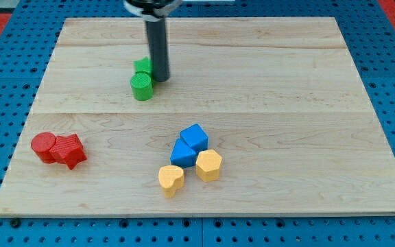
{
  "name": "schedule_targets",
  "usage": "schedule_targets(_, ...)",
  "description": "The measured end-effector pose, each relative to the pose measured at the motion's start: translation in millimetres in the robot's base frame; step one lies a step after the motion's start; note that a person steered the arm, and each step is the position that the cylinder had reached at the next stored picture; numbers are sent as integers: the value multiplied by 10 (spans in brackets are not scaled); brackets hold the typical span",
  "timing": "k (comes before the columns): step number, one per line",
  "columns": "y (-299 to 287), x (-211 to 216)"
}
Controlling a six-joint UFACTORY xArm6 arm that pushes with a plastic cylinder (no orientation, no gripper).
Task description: Push the green blocks into the red blocks
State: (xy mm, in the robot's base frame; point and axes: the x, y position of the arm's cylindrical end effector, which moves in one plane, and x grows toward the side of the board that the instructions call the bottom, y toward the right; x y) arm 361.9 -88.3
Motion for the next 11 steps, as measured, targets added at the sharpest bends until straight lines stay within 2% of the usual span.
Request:
schedule_targets(2, -138, 408)
schedule_targets(3, -517, 1040)
schedule_targets(4, -885, 1393)
schedule_targets(5, -564, 979)
schedule_targets(6, -60, 142)
schedule_targets(7, -6, -412)
schedule_targets(8, -513, -407)
schedule_targets(10, -1244, 716)
schedule_targets(11, -1379, 927)
